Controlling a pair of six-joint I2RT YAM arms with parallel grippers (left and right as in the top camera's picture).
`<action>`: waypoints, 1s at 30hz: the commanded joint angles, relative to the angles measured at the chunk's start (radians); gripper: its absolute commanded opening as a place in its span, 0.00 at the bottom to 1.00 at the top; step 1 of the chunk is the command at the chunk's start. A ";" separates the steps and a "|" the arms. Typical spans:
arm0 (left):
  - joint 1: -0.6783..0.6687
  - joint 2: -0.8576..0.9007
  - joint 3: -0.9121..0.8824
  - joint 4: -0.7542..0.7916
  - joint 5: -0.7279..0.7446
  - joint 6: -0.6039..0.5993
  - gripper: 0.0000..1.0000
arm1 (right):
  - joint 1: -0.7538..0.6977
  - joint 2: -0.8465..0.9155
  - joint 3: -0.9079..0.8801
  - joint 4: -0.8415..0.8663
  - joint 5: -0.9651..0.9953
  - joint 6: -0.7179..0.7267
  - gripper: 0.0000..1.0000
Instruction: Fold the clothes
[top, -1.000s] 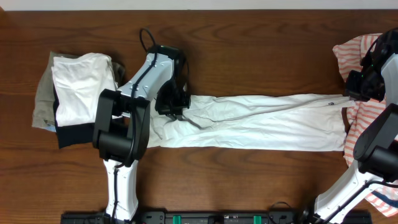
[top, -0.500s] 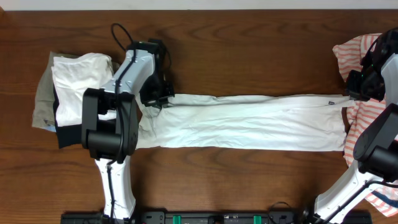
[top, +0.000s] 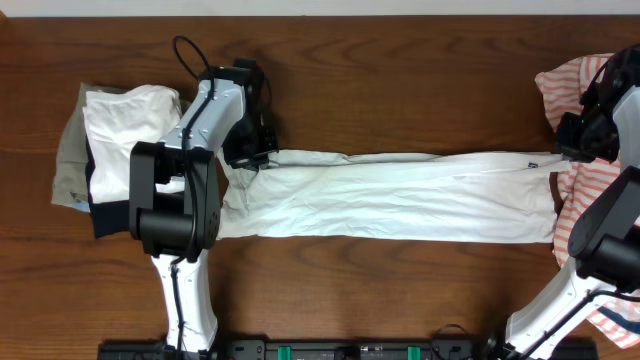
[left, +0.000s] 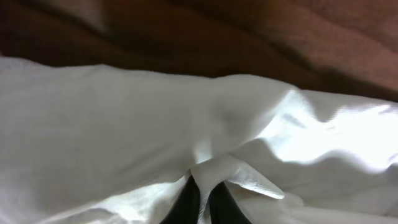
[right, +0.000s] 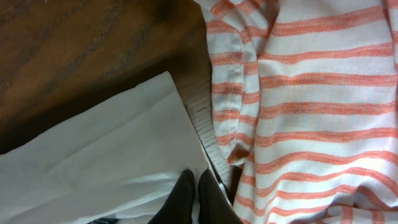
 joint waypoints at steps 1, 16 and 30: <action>0.006 -0.010 -0.001 -0.035 -0.031 -0.013 0.08 | -0.009 -0.027 0.003 0.002 0.022 -0.013 0.03; 0.006 -0.010 -0.001 -0.112 -0.031 -0.013 0.54 | -0.009 -0.027 0.003 -0.022 0.027 -0.013 0.07; 0.006 -0.010 -0.001 -0.116 -0.031 -0.013 0.54 | -0.009 -0.027 -0.031 -0.084 0.097 -0.012 0.15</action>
